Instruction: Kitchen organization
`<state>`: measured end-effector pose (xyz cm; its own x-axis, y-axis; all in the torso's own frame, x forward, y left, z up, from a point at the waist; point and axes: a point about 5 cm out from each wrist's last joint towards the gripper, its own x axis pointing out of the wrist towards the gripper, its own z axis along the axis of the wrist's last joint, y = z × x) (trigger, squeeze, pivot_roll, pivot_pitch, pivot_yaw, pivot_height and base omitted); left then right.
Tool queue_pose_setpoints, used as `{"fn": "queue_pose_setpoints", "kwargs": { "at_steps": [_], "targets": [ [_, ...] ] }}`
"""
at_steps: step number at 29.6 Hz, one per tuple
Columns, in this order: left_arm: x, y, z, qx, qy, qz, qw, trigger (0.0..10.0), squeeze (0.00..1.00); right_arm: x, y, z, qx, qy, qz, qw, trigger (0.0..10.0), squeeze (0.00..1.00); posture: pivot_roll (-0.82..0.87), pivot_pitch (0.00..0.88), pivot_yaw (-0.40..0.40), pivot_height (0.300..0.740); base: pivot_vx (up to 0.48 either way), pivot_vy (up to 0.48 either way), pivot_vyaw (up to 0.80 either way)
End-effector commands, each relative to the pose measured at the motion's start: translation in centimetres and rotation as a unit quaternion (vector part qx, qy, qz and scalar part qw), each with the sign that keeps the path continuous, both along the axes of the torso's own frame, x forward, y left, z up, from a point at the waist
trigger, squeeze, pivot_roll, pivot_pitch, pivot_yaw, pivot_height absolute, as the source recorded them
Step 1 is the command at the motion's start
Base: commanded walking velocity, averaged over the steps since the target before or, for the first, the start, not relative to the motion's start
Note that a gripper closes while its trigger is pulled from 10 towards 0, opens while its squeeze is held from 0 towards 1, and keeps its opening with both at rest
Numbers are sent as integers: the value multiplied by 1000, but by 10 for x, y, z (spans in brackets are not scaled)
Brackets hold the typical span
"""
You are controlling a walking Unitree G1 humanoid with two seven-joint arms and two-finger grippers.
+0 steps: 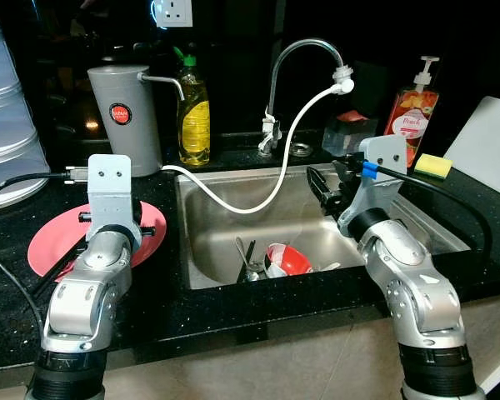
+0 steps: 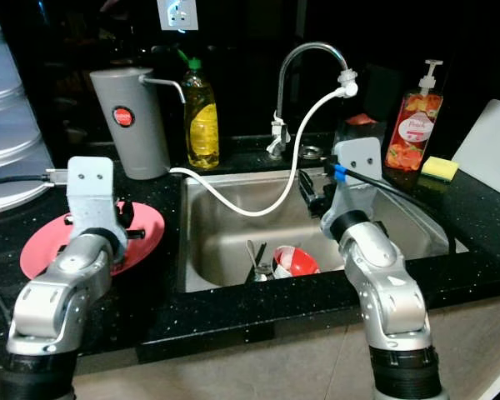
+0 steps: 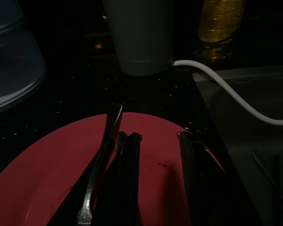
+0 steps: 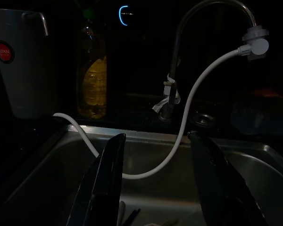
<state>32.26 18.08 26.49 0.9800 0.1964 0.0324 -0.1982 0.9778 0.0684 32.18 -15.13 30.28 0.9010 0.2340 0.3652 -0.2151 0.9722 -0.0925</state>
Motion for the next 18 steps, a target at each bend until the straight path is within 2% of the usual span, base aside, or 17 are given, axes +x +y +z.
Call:
{"fn": "queue_pose_setpoints", "kwargs": {
  "at_steps": [1,18],
  "targets": [
    [-1,-3,-3,3,0,-3,1000,10000,0,1,0,3,0,-5,3,1000,10000,0,-23,47,-24,740,0,0,0],
    [-1,-4,-3,2,0,-1,1000,10000,0,1,0,2,3,-4,-1,1000,10000,0,-20,58,-21,740,0,0,0]
  ]
}}
